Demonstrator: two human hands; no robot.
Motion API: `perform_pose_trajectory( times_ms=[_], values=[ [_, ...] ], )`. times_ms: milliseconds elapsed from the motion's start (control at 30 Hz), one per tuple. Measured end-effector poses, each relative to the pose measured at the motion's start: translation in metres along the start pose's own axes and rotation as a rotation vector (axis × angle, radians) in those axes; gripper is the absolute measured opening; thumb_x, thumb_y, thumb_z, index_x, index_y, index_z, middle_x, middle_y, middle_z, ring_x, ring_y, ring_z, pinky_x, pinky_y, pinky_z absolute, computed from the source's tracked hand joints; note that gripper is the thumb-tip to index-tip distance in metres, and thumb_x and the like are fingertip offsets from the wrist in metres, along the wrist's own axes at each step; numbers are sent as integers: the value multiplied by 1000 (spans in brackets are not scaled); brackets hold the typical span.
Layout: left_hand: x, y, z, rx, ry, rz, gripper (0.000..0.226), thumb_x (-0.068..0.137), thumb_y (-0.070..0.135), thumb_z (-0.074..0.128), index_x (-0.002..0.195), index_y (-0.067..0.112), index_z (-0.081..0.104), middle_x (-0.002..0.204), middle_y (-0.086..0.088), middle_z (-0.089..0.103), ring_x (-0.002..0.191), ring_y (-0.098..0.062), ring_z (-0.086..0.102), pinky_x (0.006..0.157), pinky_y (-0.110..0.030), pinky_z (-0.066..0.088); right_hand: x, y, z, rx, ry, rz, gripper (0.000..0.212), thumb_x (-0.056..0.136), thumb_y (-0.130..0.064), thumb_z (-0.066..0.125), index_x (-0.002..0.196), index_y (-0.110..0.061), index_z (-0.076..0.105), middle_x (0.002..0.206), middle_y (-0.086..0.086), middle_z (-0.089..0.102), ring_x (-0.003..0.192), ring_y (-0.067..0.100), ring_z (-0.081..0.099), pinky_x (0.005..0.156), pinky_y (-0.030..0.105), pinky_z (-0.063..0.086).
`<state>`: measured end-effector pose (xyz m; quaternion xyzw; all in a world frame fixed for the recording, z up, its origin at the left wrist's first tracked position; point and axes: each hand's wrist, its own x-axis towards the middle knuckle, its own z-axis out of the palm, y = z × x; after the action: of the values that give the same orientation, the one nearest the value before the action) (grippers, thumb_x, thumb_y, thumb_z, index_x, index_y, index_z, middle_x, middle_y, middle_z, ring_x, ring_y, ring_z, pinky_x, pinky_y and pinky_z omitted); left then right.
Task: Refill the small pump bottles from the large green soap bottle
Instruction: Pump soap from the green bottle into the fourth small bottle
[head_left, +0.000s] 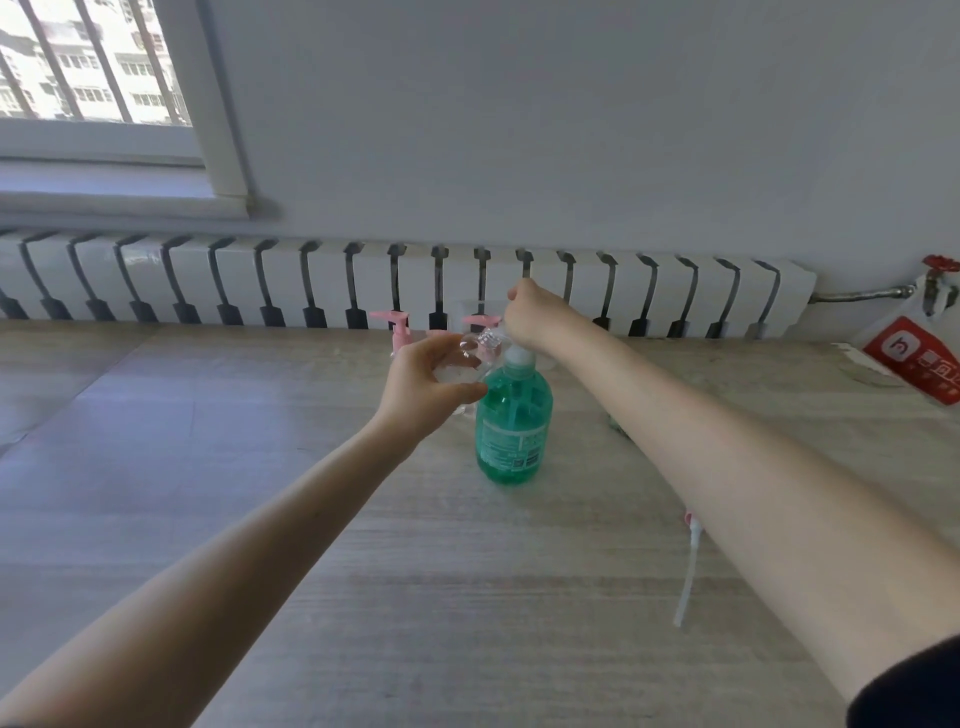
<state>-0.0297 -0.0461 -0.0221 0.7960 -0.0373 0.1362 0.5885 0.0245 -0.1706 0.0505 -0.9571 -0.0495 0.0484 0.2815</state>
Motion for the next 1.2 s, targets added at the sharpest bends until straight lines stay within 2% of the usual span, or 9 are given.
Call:
perform_pose_trajectory(
  times_ms=[467,567,633,700,767,867,1000,1067,1200],
  values=[
    [1,3,-3,24,-10,-18,56,70,-3,77,122,8,60,102,3,67,95,0,62,72,-10,50,-5,-1,-1,-9,5,-11,40,96,-7,39,136,-2,40,143,13,43,127,28,44,102,37,37],
    [0,5,-3,29,-4,-18,54,70,-2,77,120,10,61,99,4,67,94,-2,62,83,-19,51,-2,-2,-3,17,40,-16,24,94,-6,36,107,0,55,107,14,57,97,26,53,77,29,44],
    [0,9,-3,18,-8,-4,51,70,-2,77,117,13,62,97,5,68,95,-5,63,90,-28,52,-2,-4,-9,13,90,-26,15,91,-4,35,83,-5,47,78,6,47,77,21,46,58,27,37],
    [0,11,-3,21,-11,5,50,70,-2,77,115,14,63,99,4,69,96,-7,64,92,-33,53,-5,-6,-13,-2,116,-28,9,90,-4,36,90,-7,45,68,0,34,62,15,38,50,26,27],
    [1,12,-3,29,-11,5,51,70,-2,78,116,14,63,100,3,69,97,-8,64,93,-34,53,-6,-5,-14,2,109,-24,27,92,-5,36,117,-5,45,74,2,40,61,13,38,51,26,28],
    [1,12,-4,31,-9,4,51,70,-2,77,117,14,63,98,5,68,96,-5,64,92,-31,52,-6,-6,-13,42,63,5,49,95,-7,36,142,0,24,120,14,51,84,18,46,66,28,37],
    [1,13,-5,33,-13,0,51,71,-2,77,118,13,62,100,4,68,96,-5,63,89,-25,52,-3,-6,-11,44,50,7,53,96,-7,35,146,0,18,135,20,42,100,25,50,67,28,36],
    [1,11,-5,35,-14,-5,52,71,-2,77,118,12,62,99,5,68,96,-4,63,86,-23,51,-1,-5,-8,20,28,2,51,96,-7,36,144,0,21,129,19,45,89,20,50,65,28,37],
    [2,7,-4,30,-10,-6,51,70,-3,76,117,12,62,98,6,67,94,-2,63,80,-18,52,4,-5,-4,-32,7,-4,32,96,-7,39,126,1,40,88,11,46,68,14,42,56,24,35]
  ],
)
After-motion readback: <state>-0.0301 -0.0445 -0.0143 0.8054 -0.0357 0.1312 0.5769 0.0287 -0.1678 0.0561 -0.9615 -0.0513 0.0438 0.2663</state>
